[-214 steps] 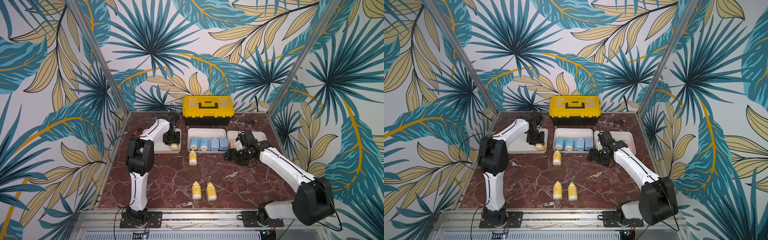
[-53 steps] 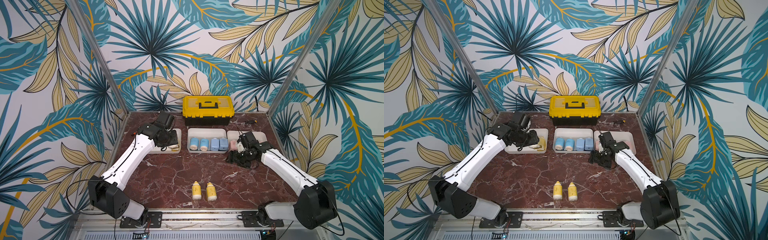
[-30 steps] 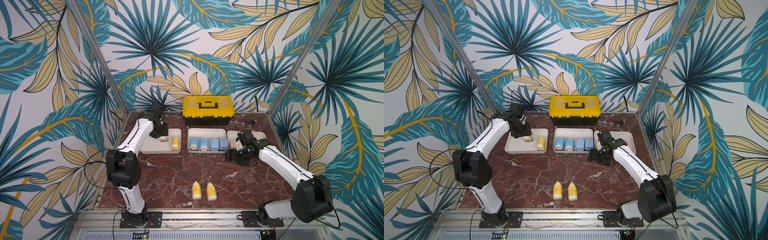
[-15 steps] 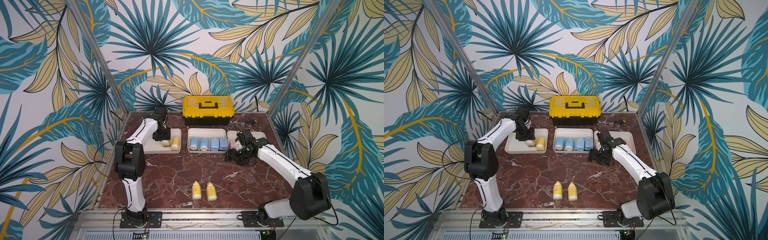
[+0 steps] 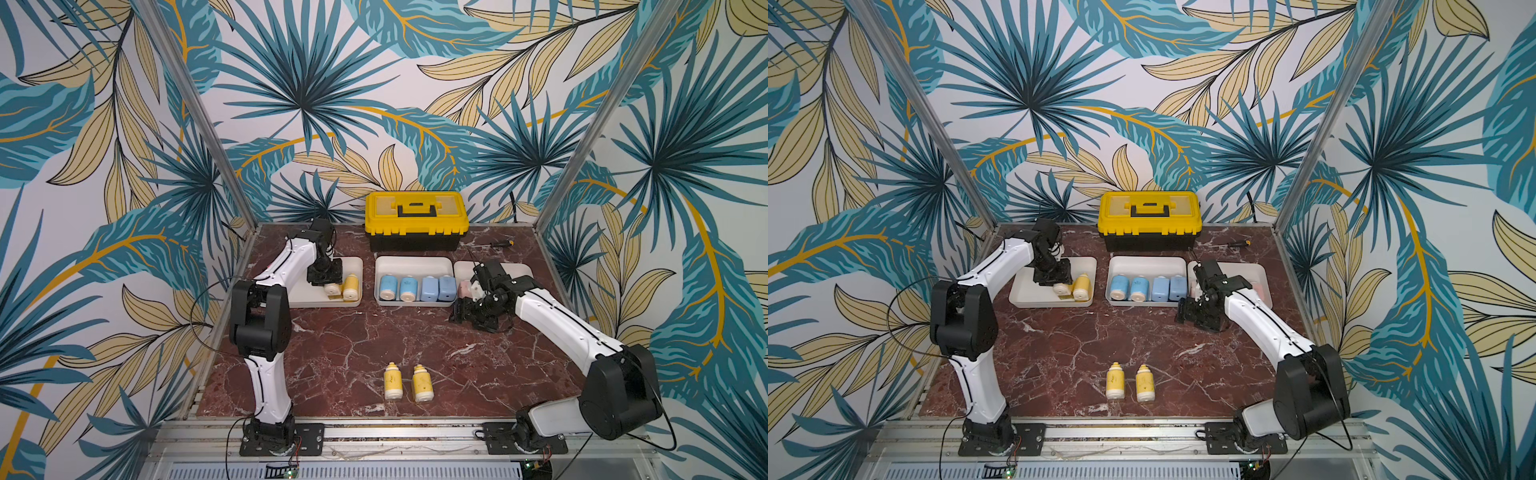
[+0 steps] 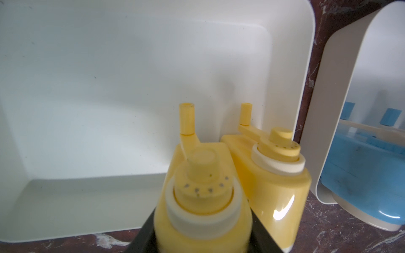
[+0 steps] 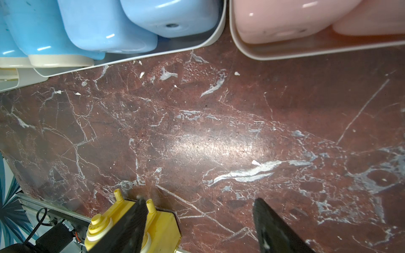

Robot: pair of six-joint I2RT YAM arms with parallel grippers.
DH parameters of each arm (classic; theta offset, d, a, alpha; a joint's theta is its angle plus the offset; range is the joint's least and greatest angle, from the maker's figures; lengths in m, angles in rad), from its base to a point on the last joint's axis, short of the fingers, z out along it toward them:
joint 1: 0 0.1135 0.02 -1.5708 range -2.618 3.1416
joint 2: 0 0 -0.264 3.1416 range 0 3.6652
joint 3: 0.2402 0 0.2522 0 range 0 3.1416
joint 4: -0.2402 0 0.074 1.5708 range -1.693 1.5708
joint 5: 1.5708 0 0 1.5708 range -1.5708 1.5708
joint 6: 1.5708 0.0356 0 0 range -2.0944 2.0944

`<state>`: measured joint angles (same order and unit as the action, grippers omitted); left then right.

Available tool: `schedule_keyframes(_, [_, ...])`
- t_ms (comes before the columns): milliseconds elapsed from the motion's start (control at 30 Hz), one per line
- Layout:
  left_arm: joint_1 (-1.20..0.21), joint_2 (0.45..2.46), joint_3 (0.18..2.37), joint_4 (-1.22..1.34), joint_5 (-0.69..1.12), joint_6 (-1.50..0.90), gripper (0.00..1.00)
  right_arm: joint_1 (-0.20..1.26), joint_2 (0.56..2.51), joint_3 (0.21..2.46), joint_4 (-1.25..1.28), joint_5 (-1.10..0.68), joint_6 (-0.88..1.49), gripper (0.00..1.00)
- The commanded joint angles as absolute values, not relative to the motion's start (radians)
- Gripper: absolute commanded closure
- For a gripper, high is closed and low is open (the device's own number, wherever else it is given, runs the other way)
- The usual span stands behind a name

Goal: Place the pencil sharpeners by color into the storage box
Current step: Place the pencil sharpener in the storage box.

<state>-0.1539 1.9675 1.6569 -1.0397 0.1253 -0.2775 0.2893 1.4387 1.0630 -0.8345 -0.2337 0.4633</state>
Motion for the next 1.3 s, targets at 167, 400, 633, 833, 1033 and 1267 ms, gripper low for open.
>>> schedule_keyframes(167, [-0.15,1.978,1.643,-1.036,0.13,-0.272,0.68,0.288,1.447,1.049,-0.826,-0.247,0.459,0.22])
schedule_keyframes(400, [-0.15,2.001,1.66,-1.037,0.092,-0.263,0.68,0.288,1.442,1.045,-0.824,-0.247,0.459,0.22])
schedule_keyframes(633, [-0.15,2.021,1.663,-1.036,0.093,-0.256,0.67,0.288,1.447,1.045,-0.823,-0.248,0.462,0.22])
schedule_keyframes(833, [-0.15,2.032,1.673,-1.037,0.096,-0.262,0.56,0.288,1.443,1.045,-0.825,-0.249,0.46,0.22])
schedule_keyframes(1033, [-0.151,2.039,1.681,-1.037,0.098,-0.259,0.46,0.288,1.44,1.043,-0.825,-0.248,0.463,0.22])
schedule_keyframes(1267, [-0.15,2.038,1.68,-1.037,0.102,-0.26,0.37,0.288,1.439,1.043,-0.822,-0.25,0.463,0.22])
